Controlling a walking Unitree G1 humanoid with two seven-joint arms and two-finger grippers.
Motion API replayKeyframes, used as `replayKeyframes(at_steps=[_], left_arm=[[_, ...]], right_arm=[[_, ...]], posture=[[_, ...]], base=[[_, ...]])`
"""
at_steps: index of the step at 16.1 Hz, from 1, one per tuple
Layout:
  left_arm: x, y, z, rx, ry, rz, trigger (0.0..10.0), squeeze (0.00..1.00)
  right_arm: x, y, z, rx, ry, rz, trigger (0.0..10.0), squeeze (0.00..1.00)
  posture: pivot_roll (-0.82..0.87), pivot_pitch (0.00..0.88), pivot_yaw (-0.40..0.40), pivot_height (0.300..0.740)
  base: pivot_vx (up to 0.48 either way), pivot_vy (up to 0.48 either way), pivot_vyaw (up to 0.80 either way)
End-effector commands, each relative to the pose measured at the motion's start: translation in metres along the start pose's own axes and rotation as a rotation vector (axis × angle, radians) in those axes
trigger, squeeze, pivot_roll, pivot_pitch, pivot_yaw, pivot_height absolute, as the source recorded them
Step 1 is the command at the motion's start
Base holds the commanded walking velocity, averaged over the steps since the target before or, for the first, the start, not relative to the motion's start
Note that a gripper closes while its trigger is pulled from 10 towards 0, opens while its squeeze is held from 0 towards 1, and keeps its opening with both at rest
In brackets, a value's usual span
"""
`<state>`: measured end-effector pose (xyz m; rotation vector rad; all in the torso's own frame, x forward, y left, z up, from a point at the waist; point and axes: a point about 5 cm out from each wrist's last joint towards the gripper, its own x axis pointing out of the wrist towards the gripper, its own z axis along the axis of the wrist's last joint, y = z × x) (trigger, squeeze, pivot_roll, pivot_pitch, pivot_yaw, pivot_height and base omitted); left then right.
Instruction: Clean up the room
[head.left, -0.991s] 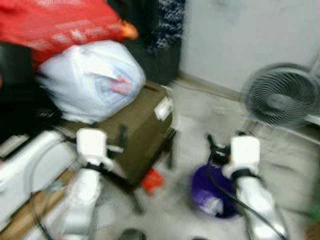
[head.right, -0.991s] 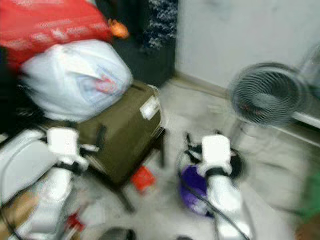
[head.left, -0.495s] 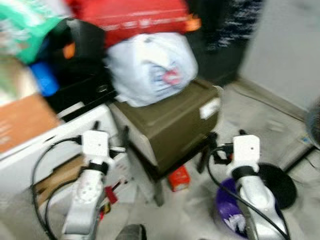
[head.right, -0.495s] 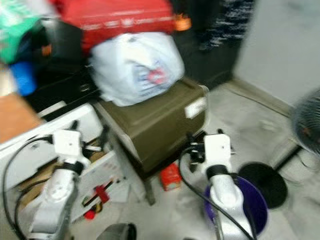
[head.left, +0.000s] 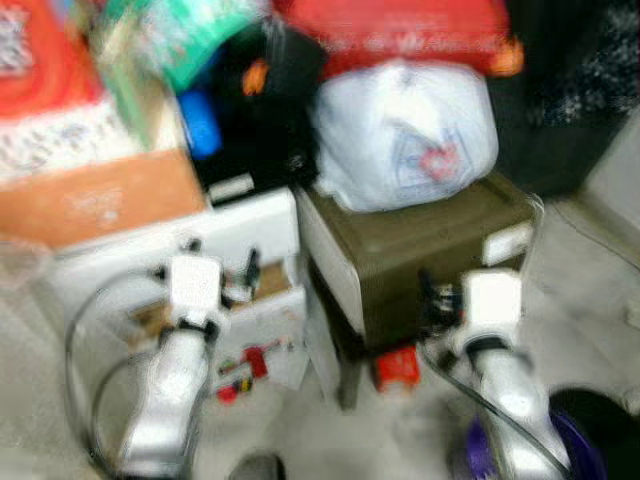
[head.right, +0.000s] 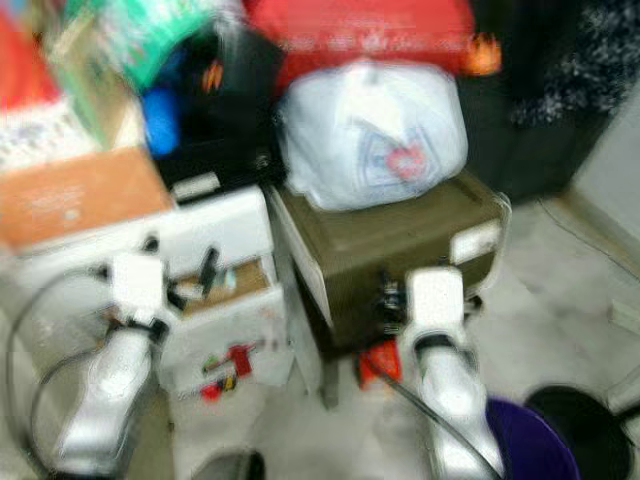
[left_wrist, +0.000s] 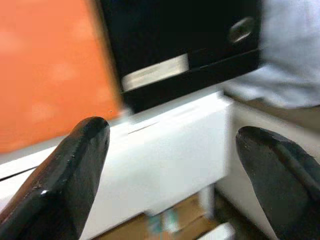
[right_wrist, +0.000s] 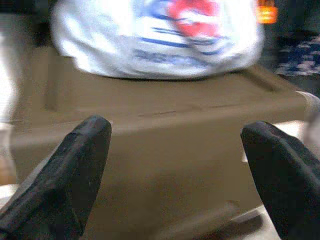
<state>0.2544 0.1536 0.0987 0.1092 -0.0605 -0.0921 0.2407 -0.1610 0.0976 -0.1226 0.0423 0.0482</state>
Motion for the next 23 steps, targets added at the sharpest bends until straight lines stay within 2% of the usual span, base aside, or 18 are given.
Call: replayKeyframes(at_steps=[1, 10, 18, 23], left_arm=[[0.0007, -0.0046, 0.0001, 0.007, 0.005, -0.011, 10.0, 0.0], [0.0013, -0.0071, 0.0025, 0.028, -0.004, -0.021, 10.0, 0.0], [-0.002, -0.0081, 0.0057, 0.011, -0.005, -0.041, 10.0, 0.0], [-0.0056, -0.0102, 0.0081, 0.035, -0.01, -0.062, 10.0, 0.0]], right_arm=[[-0.0016, -0.0058, -0.0011, -0.008, 0.005, -0.011, 10.0, 0.0], [-0.0011, -0.0053, -0.0016, -0.011, 0.008, -0.007, 10.0, 0.0], [0.0002, -0.006, -0.0017, -0.012, 0.009, -0.01, 10.0, 0.0], [-0.0058, -0.0075, 0.003, -0.016, -0.003, -0.002, 10.0, 0.0]], posture=[[-0.03, 0.037, 0.029, 0.74], [-0.03, 0.047, 0.028, 0.74], [-0.03, 0.047, 0.029, 0.74], [-0.02, 0.046, 0.025, 0.74]], base=[[0.0, 0.0, 0.8], [0.0, 0.0, 0.8], [0.0, 0.0, 0.8], [0.0, 0.0, 0.8]])
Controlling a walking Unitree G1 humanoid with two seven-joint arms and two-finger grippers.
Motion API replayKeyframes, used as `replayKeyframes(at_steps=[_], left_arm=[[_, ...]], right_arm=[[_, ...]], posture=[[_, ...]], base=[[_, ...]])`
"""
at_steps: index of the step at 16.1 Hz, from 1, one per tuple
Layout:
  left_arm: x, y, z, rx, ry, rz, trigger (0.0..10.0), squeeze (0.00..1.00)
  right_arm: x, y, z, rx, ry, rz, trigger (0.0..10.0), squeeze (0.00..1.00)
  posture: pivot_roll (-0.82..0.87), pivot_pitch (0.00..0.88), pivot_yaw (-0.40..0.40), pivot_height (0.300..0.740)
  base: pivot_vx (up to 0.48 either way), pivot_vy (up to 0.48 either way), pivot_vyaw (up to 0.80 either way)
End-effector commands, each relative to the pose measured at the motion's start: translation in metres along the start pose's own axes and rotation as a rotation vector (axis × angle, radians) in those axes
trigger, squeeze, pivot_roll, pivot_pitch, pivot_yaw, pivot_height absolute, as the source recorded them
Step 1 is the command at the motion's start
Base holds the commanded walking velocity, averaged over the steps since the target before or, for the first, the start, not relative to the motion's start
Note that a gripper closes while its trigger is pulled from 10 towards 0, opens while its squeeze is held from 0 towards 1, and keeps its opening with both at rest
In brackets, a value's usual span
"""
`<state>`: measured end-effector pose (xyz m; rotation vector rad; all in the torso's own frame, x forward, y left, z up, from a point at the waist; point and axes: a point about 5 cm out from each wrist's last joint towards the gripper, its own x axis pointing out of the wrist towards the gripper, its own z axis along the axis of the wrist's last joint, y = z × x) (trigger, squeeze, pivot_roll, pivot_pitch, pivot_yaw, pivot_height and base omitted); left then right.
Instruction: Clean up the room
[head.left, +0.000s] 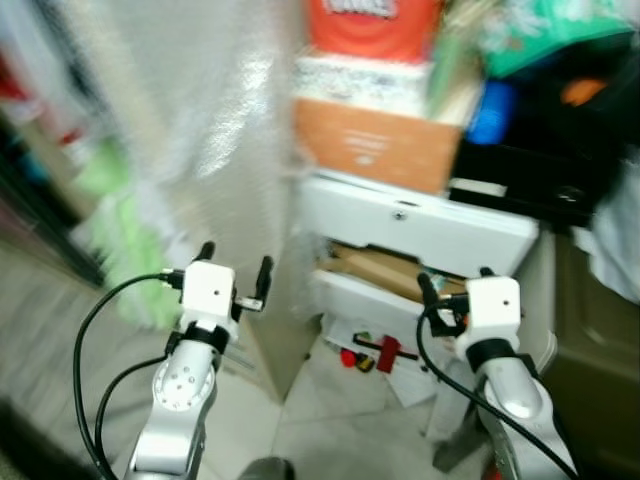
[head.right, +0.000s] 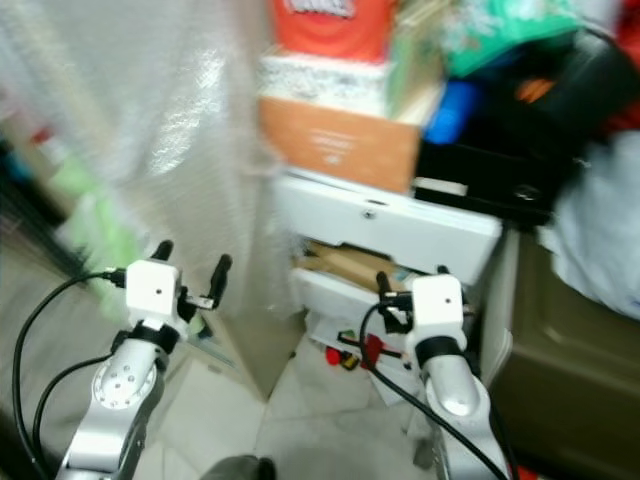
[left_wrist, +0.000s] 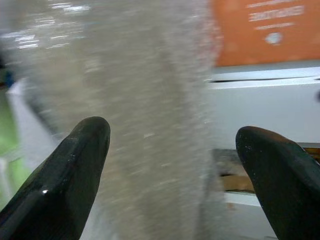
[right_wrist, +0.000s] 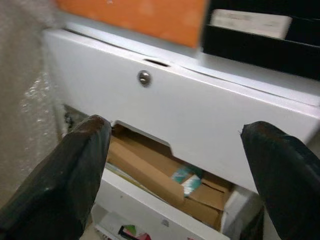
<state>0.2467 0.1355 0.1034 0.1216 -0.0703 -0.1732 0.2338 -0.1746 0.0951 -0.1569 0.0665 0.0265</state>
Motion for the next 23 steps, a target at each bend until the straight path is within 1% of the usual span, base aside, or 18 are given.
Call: replayKeyframes(at_steps=[1, 3, 4, 6, 8, 10, 13, 17, 23], left_arm=[[-0.004, 0.011, 0.002, 0.034, 0.001, 0.035, 10.0, 0.0], [-0.008, 0.013, 0.003, 0.04, 0.001, 0.042, 10.0, 0.0], [-0.015, 0.018, 0.004, 0.055, 0.007, 0.063, 10.0, 0.0], [-0.019, 0.021, 0.004, 0.063, 0.013, 0.074, 10.0, 0.0], [-0.033, 0.034, -0.002, 0.071, 0.055, 0.122, 10.0, 0.0], [-0.037, 0.038, -0.004, 0.067, 0.073, 0.142, 10.0, 0.0], [-0.034, 0.03, -0.001, 0.053, 0.065, 0.124, 10.0, 0.0], [-0.034, 0.031, 0.0, 0.043, 0.063, 0.128, 10.0, 0.0], [-0.031, 0.027, -0.001, 0.032, 0.064, 0.123, 10.0, 0.0]], right_arm=[[0.002, 0.005, 0.007, 0.019, -0.027, 0.02, 10.0, 0.0], [0.002, 0.006, 0.006, 0.019, -0.024, 0.02, 10.0, 0.0], [-0.001, 0.003, 0.008, 0.023, -0.026, 0.013, 10.0, 0.0], [-0.004, 0.001, 0.008, 0.023, -0.024, 0.008, 10.0, 0.0], [-0.021, -0.007, 0.005, 0.019, 0.005, 0.003, 10.0, 0.0], [-0.027, -0.01, 0.001, 0.017, 0.023, -0.004, 10.0, 0.0], [-0.023, -0.008, 0.002, 0.015, 0.022, -0.004, 10.0, 0.0], [-0.025, -0.008, 0.001, 0.02, 0.032, 0.003, 10.0, 0.0], [-0.025, -0.008, -0.001, 0.027, 0.043, 0.015, 10.0, 0.0]], posture=[[-0.02, 0.048, 0.027, 0.74], [-0.02, 0.048, 0.027, 0.74], [-0.01, 0.051, 0.029, 0.74], [0.0, 0.053, 0.028, 0.74], [0.0, 0.059, 0.028, 0.74], [0.0, 0.06, 0.029, 0.74], [0.0, 0.06, 0.029, 0.74], [-0.01, 0.064, 0.03, 0.74], [-0.02, 0.066, 0.028, 0.74]], base=[[0.0, 0.0, 0.8], [0.0, 0.0, 0.8], [0.0, 0.0, 0.8], [0.0, 0.0, 0.8], [0.0, 0.0, 0.8], [0.0, 0.0, 0.8], [0.0, 0.0, 0.8], [0.0, 0.0, 0.8], [0.0, 0.0, 0.8]])
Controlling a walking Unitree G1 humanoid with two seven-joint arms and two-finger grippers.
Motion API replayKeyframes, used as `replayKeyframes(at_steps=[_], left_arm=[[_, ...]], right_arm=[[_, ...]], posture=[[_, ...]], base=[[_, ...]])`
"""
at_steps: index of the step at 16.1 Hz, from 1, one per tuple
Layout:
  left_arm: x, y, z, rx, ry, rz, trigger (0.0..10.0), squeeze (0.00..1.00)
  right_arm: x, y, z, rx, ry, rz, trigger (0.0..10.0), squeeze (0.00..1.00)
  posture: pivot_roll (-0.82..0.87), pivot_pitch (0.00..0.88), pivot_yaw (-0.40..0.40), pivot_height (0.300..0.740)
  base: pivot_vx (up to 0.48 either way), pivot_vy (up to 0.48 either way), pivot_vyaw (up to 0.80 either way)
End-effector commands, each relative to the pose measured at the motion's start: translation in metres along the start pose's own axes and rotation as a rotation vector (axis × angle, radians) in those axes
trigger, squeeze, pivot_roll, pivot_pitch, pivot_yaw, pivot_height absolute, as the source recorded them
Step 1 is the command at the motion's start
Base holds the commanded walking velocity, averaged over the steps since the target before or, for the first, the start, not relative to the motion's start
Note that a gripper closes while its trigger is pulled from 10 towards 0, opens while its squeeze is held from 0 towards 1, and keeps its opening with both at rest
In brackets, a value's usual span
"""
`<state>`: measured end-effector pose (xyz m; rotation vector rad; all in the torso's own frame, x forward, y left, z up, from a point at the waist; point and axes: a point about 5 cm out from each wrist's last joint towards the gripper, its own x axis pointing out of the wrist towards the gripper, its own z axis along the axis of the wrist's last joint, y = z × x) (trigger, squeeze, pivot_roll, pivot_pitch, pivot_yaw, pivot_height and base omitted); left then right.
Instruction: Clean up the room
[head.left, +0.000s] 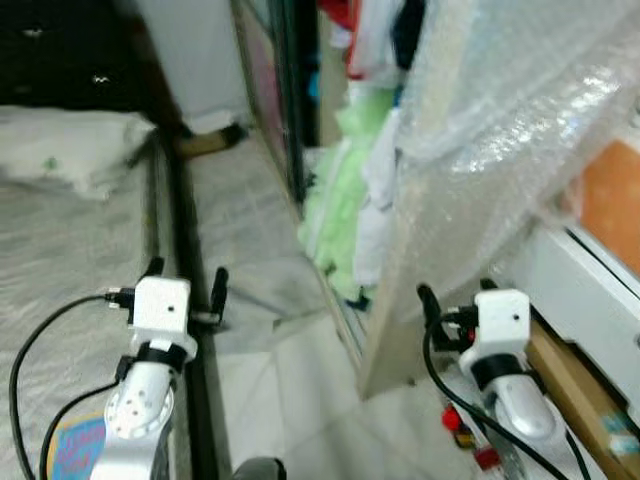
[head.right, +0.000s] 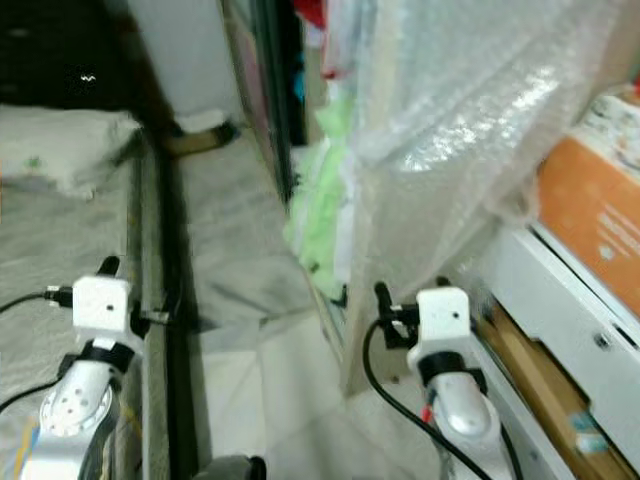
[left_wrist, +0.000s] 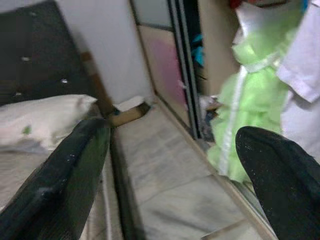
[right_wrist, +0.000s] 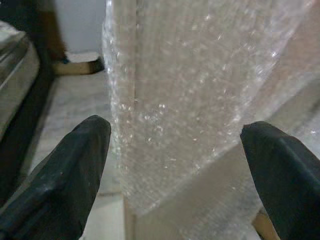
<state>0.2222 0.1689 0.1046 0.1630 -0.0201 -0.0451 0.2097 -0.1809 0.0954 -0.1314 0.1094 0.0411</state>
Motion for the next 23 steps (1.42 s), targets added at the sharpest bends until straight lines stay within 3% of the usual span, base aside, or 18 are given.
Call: replayKeyframes(at_steps=[1, 8, 17, 23], left_arm=[[-0.001, -0.003, -0.001, -0.009, 0.007, -0.005, 10.0, 0.0], [-0.001, -0.006, -0.001, -0.003, 0.008, 0.002, 10.0, 0.0], [0.003, -0.01, -0.001, 0.005, 0.008, -0.029, 10.0, 0.0], [0.004, -0.012, -0.003, 0.007, 0.024, -0.043, 10.0, 0.0]], right_arm=[[-0.001, -0.002, 0.001, 0.003, 0.002, -0.005, 10.0, 0.0], [0.007, -0.002, -0.005, 0.004, 0.021, 0.003, 10.0, 0.0], [0.001, -0.003, -0.009, 0.01, 0.041, 0.006, 10.0, 0.0], [0.003, 0.0, -0.008, -0.014, 0.038, 0.028, 10.0, 0.0]], posture=[[-0.02, 0.067, 0.031, 0.74], [0.0, 0.064, 0.004, 0.74], [-0.02, 0.077, 0.012, 0.74], [-0.01, 0.075, 0.02, 0.74]], base=[[0.0, 0.0, 0.8], [0.0, 0.0, 0.8], [0.0, 0.0, 0.8], [0.0, 0.0, 0.22]])
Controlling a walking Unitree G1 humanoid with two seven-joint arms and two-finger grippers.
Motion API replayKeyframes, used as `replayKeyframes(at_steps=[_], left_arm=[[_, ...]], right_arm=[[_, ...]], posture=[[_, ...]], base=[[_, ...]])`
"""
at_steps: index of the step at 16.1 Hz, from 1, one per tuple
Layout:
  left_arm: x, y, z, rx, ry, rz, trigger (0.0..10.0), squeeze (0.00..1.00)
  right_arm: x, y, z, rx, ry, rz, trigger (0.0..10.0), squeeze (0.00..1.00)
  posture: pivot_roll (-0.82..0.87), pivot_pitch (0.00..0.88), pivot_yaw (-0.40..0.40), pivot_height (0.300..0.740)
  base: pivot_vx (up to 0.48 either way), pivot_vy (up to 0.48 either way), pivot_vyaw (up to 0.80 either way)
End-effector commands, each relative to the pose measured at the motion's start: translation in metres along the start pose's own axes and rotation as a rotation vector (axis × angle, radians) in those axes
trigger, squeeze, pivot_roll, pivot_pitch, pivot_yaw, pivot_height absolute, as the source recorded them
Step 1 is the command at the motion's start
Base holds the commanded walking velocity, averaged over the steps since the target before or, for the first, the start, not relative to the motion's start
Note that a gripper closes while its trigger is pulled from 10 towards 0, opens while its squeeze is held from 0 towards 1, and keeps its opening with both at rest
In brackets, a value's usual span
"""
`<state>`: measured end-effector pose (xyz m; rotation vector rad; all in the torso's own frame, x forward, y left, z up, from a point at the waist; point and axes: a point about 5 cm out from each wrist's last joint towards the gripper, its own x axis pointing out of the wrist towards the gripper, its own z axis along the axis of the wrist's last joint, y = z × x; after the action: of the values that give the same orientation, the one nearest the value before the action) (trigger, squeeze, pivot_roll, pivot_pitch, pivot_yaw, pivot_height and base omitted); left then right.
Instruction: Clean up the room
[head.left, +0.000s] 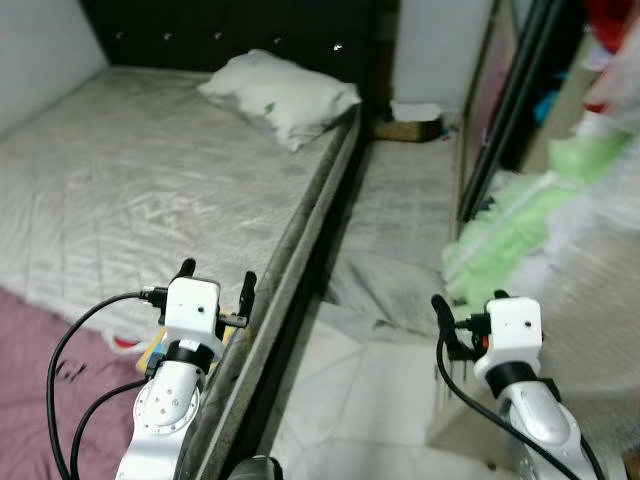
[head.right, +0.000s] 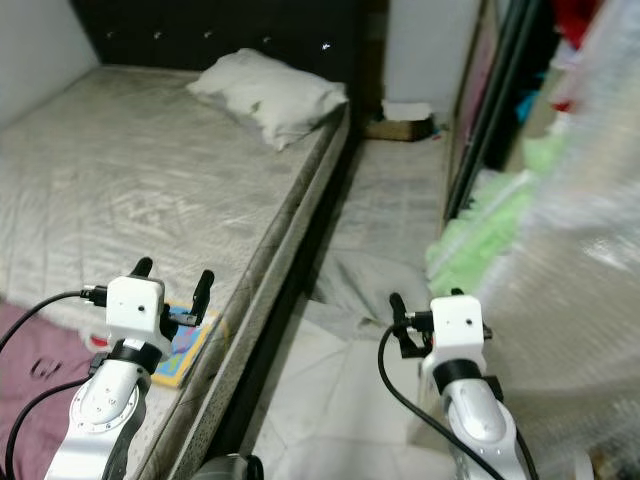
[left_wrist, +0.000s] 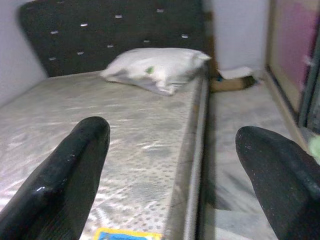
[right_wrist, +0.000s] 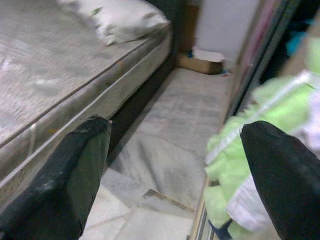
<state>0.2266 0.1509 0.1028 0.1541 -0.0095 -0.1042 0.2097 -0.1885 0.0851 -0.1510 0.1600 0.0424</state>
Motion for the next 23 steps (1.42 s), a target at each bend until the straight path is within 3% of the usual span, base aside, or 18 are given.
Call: replayKeyframes(at_steps=[1, 6, 15, 20, 23], left_arm=[[-0.001, 0.004, -0.003, 0.016, 0.018, 0.01, 10.0, 0.0], [0.001, 0.004, -0.003, 0.014, 0.019, 0.0, 10.0, 0.0], [0.009, 0.004, 0.0, 0.011, 0.003, 0.009, 10.0, 0.0], [0.01, 0.003, 0.0, 0.012, -0.001, -0.002, 10.0, 0.0], [0.01, 0.002, 0.0, 0.009, 0.002, -0.003, 10.0, 0.0]], right_arm=[[0.002, 0.007, 0.003, 0.003, -0.013, 0.023, 10.0, 0.0], [0.004, 0.008, 0.005, 0.0, -0.026, 0.028, 10.0, 0.0], [0.034, 0.029, 0.026, 0.052, -0.12, 0.045, 10.0, 0.0], [0.038, 0.033, 0.024, 0.073, -0.121, 0.044, 10.0, 0.0], [0.04, 0.032, 0.022, 0.083, -0.107, 0.035, 10.0, 0.0]], posture=[[-0.01, 0.075, 0.022, 0.74], [-0.01, 0.076, 0.028, 0.74], [0.0, 0.052, 0.044, 0.74], [0.0, 0.052, 0.044, 0.74], [0.0, 0.055, 0.04, 0.74]], base=[[0.0, 0.0, 0.8], [0.0, 0.0, 0.8], [0.0, 0.0, 0.8], [0.0, 0.0, 0.8], [0.0, 0.0, 0.14]])
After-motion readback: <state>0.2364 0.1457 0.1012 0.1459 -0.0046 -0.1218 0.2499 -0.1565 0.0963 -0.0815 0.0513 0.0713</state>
